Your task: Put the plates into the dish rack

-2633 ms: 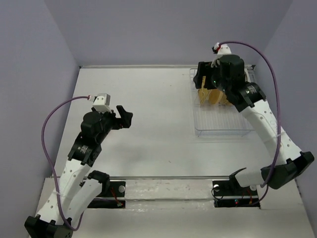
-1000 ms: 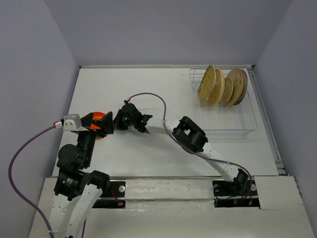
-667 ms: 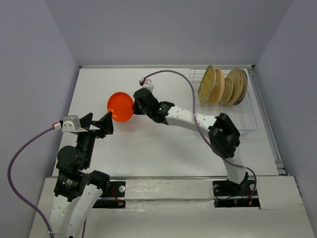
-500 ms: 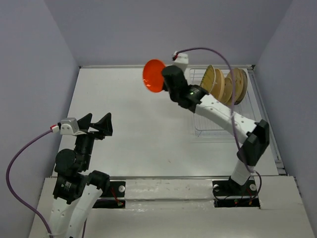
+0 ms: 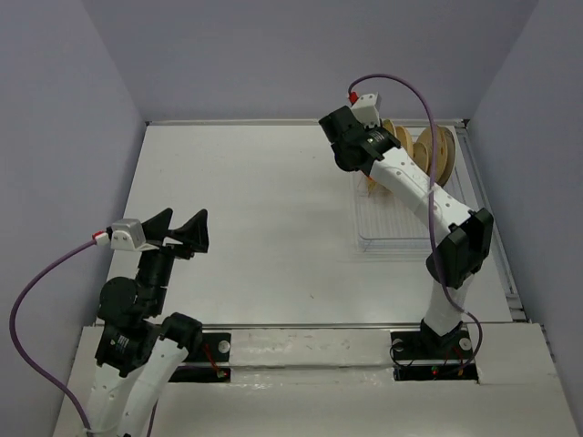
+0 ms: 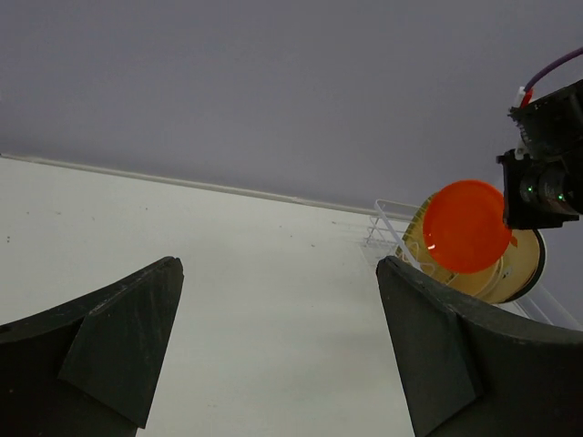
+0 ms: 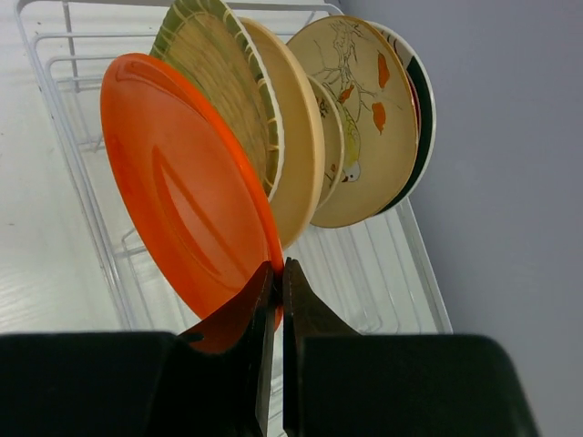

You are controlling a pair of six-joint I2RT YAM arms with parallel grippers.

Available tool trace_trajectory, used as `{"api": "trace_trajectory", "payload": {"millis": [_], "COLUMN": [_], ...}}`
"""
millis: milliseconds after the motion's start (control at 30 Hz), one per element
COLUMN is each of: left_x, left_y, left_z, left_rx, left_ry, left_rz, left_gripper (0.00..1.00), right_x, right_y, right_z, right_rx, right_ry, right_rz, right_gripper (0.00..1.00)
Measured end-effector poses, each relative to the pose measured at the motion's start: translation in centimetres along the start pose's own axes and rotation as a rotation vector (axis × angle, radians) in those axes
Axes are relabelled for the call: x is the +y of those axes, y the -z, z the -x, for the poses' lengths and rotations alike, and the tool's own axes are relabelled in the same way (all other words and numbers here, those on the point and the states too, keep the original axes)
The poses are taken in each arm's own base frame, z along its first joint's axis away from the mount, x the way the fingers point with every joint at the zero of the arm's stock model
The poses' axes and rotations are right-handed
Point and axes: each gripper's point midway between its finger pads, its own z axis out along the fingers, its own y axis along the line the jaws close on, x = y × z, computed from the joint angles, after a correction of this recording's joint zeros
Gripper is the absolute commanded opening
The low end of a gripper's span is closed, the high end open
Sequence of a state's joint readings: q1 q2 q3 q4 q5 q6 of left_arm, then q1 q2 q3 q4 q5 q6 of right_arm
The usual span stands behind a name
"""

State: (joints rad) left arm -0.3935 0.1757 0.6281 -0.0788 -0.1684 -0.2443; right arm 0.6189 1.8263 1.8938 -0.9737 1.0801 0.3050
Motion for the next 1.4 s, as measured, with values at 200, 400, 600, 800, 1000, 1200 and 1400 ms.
{"api": "trace_trajectory", "payload": {"millis": [200,400,600,800,1000,1200,1400], "left_x": [-0.4,-0.9,-1.3,-1.3,-1.2,-1.1,-0.9], "left_y": [0.4,0.8,1.1,1.1,1.0,0.7,0.1], "left_z": [0.4,0.7,0.8,0.8,0.8,0.4,-0.4], "left_rx": [-0.014,-0.024,-0.026,-0.026,-0.026,-0.013,0.018], "left_ry": [0.009,0.019,0.027,0.029,0.029,0.025,0.015], "left_rz": [-0.021,-0.049,-0.069,-0.068,-0.063,-0.054,-0.035], "left_gripper": [0.99,0.99,0.99,0.99,0.99,0.99,0.99], "right_x": [0.7,1.5,2.0,3.4,6.1,7.5,5.3], "right_y": [-1.3,-3.1,-5.2,-6.3,-7.4,-7.7,-4.9], "right_z": [-0.1,-0.4,-1.4,-2.1,-3.6,-4.7,-2.7], "right_rx": [0.044,0.084,0.129,0.152,0.181,0.191,0.142], "right_ry": [0.085,0.129,0.158,0.172,0.185,0.158,0.039], "right_rz": [-0.050,-0.082,-0.107,-0.077,-0.027,0.020,0.130], "right_gripper": [0.07,0.07,0.07,0.07,0.17,0.48,0.63]}}
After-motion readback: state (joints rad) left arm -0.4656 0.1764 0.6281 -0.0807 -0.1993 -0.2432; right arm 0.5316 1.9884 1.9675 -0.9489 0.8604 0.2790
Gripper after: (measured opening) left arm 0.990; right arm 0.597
